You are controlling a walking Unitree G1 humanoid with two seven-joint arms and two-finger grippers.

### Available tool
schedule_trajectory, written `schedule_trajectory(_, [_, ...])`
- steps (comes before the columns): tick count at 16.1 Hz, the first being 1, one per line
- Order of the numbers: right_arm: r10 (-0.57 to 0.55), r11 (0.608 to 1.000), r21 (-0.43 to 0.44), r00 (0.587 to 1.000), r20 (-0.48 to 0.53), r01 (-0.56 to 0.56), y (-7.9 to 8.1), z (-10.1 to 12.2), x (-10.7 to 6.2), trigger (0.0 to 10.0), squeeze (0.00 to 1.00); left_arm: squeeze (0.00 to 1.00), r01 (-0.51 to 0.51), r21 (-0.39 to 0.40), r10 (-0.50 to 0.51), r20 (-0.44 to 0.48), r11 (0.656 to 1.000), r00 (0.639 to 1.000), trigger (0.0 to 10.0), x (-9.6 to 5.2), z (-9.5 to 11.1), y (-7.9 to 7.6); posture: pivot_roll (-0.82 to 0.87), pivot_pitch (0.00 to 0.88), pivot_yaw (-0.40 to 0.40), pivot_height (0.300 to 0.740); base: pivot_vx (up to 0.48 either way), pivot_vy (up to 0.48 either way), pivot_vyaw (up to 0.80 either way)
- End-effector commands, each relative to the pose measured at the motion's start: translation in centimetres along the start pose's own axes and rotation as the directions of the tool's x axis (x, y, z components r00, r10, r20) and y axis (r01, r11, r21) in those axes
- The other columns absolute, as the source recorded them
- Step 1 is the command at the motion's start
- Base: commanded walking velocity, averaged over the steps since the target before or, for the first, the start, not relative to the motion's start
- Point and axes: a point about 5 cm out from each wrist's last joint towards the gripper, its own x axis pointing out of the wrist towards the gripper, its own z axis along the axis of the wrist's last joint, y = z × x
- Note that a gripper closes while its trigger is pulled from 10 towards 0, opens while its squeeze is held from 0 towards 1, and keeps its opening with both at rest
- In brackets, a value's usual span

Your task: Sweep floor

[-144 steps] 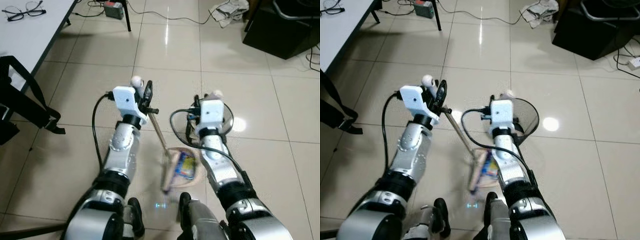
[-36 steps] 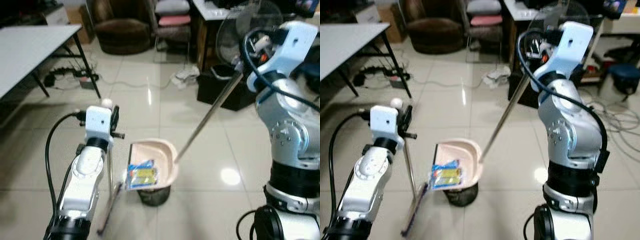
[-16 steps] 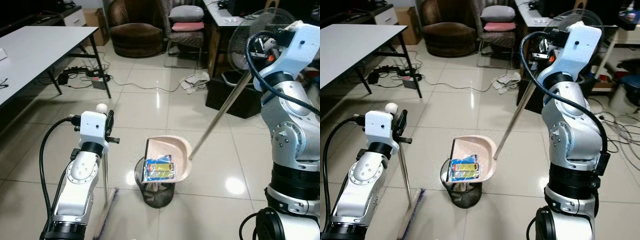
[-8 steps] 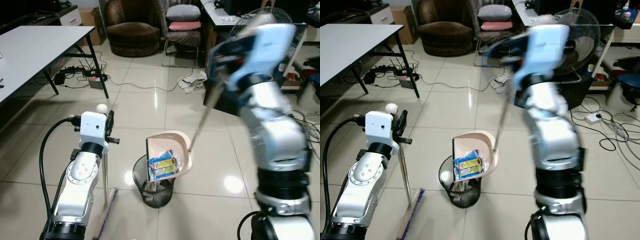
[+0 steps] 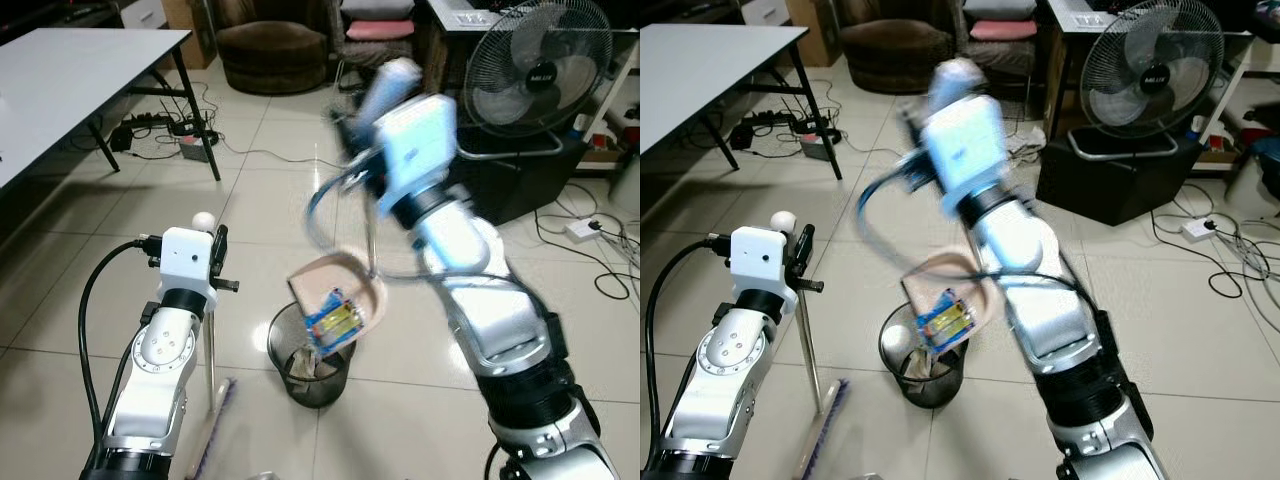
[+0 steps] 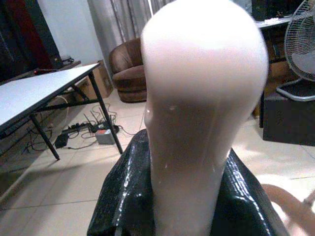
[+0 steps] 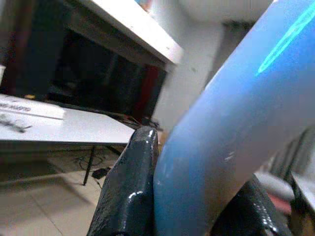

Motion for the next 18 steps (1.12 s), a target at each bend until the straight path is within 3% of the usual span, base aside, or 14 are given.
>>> schedule_trajectory(1, [0.036, 0.997, -0.064, 0.995, 0.093, -0.03, 0.4, 1.2, 0.1, 10.0, 0.0, 0.0, 0.001, 0.025, -0.002, 0.055, 1.0, 0.999, 10.0, 0.2, 1.1, 0.0, -0.05, 0.0, 0.055, 0.74, 0.0, 0.0, 0.0])
schedule_trajectory(2, [0.08, 0.992, -0.11, 0.987, 0.143, -0.065, 1.2, 1.5, 0.0, 10.0, 0.0, 0.0, 0.003, 0.027, -0.004, 0.055, 1.0, 0.998, 10.0, 0.2, 1.1, 0.0, -0.05, 0.0, 0.055, 0.74, 0.0, 0.0, 0.0])
schedule_trajectory(5, [0.16, 0.982, -0.135, 0.968, 0.192, -0.135, 2.7, 1.9, -0.3, 10.0, 0.0, 0.0, 0.004, 0.027, -0.006, 0.057, 1.0, 0.998, 10.0, 0.2, 1.0, -0.1, -0.06, 0.0, 0.052, 0.74, 0.0, 0.0, 0.0])
schedule_trajectory(9, [0.304, 0.943, -0.197, 0.936, 0.179, -0.268, 4.7, 1.3, -0.9, 10.0, 0.0, 0.0, 0.016, 0.035, -0.018, 0.053, 0.999, 0.998, 10.0, 0.1, 0.9, -0.3, -0.05, 0.0, 0.052, 0.74, 0.0, 0.0, 0.0])
schedule_trajectory(11, [0.349, 0.918, -0.251, 0.926, 0.142, -0.307, 5.0, 0.6, -1.2, 10.0, 0.0, 0.0, 0.02, 0.039, -0.022, 0.05, 0.999, 0.999, 10.0, 0.0, 0.8, -0.3, -0.05, 0.0, 0.052, 0.74, 0.0, 0.0, 0.0])
schedule_trajectory(12, [0.314, 0.92, -0.284, 0.942, 0.121, -0.271, 4.5, 0.2, -1.2, 10.0, 0.0, 0.0, 0.024, 0.042, -0.026, 0.048, 0.999, 0.999, 10.0, 0.0, 0.7, -0.3, -0.05, 0.0, 0.052, 0.74, 0.0, 0.0, 0.0])
schedule_trajectory(13, [0.252, 0.934, -0.287, 0.961, 0.113, -0.211, 3.6, 0.1, -1.0, 10.0, 0.0, 0.0, 0.029, 0.045, -0.031, 0.047, 0.999, 0.998, 10.0, 0.0, 0.7, -0.4, -0.05, 0.0, 0.051, 0.74, 0.0, 0.0, 0.0])
schedule_trajectory(14, [0.082, 0.958, -0.283, 0.992, 0.096, -0.052, 1.1, -0.1, -0.5, 10.0, 0.0, 0.0, 0.046, 0.043, -0.048, 0.039, 0.998, 0.998, 10.0, 0.0, 0.6, -0.5, -0.05, 0.0, 0.051, 0.74, 0.0, 0.0, 0.0])
schedule_trajectory(15, [0.037, 0.96, -0.28, 0.995, 0.092, -0.009, 0.4, -0.1, -0.5, 10.0, 0.0, 0.0, 0.051, 0.038, -0.053, 0.035, 0.998, 0.998, 10.0, 0.0, 0.6, -0.6, -0.05, 0.0, 0.051, 0.74, 0.0, 0.0, 0.0])
schedule_trajectory(16, [-0.156, 0.948, -0.27, 0.986, 0.06, 0.167, -2.8, -0.4, -0.7, 10.0, 0.0, 0.0, 0.07, 0.041, -0.071, 0.021, 0.997, 0.997, 10.0, -0.1, 0.4, -0.8, -0.05, 0.0, 0.051, 0.74, 0.0, 0.0, 0.0])
schedule_trajectory(17, [-0.256, 0.928, -0.27, 0.966, 0.04, 0.257, -4.5, -0.6, -1.1, 10.0, 0.0, 0.0, 0.082, 0.048, -0.083, 0.016, 0.995, 0.996, 10.0, -0.2, 0.3, -1.0, -0.05, 0.0, 0.051, 0.74, 0.0, 0.0, 0.0])
schedule_trajectory(18, [-0.507, 0.845, -0.283, 0.847, -0.158, 0.453, -9.1, -3.3, -3.7, 10.0, 0.0, 0.0, 0.172, 0.063, -0.171, -0.016, 0.983, 0.985, 10.0, -0.6, -0.3, -1.7, -0.06, 0.0, 0.053, 0.74, 0.0, 0.0, 0.0])
